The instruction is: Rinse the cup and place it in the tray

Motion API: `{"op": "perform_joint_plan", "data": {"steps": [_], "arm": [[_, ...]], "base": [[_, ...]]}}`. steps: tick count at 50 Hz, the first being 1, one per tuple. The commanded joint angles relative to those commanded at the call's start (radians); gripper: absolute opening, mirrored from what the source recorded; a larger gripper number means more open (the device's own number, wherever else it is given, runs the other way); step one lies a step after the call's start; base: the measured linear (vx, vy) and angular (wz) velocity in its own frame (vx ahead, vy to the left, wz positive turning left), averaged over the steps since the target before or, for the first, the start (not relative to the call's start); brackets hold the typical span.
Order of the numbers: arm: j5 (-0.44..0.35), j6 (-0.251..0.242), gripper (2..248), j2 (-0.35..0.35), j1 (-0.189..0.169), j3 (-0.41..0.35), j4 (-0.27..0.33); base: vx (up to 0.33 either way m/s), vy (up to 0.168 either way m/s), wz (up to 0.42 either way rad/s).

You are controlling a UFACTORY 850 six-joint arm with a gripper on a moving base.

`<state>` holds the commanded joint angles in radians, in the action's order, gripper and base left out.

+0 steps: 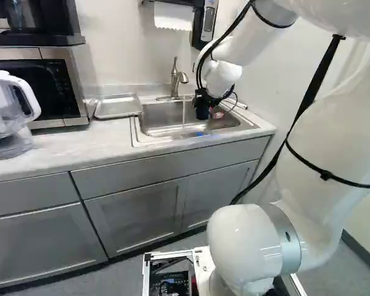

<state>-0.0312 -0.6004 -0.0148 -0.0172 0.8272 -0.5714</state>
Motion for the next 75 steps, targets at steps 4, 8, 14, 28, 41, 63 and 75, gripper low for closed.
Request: {"op": "perform_joint_plan", "data": {"steps": [4, 8, 14, 28, 41, 63, 75], "arm": [[0.009, 0.0, 121, 0.0, 0.007, 0.0, 0.013], [0.017, 0.0, 121, 0.0, 0.016, 0.0, 0.027], [0.031, 0.0, 121, 0.0, 0.031, 0.0, 0.047], [0.061, 0.0, 121, 0.003, 0.067, 0.003, 0.093], [0.089, 0.0, 121, 0.034, 0.089, 0.034, 0.137], [0.096, 0.158, 121, 0.058, 0.099, 0.059, 0.203], [0.096, 0.284, 121, 0.059, 0.105, 0.06, 0.238]], "base": [[0.0, 0.0, 0.0], [0.0, 0.0, 0.0], [0.0, 0.0, 0.0], [0.0, 0.0, 0.0], [0.0, 0.0, 0.0], [0.0, 0.0, 0.0], [0.0, 0.0, 0.0]]}}
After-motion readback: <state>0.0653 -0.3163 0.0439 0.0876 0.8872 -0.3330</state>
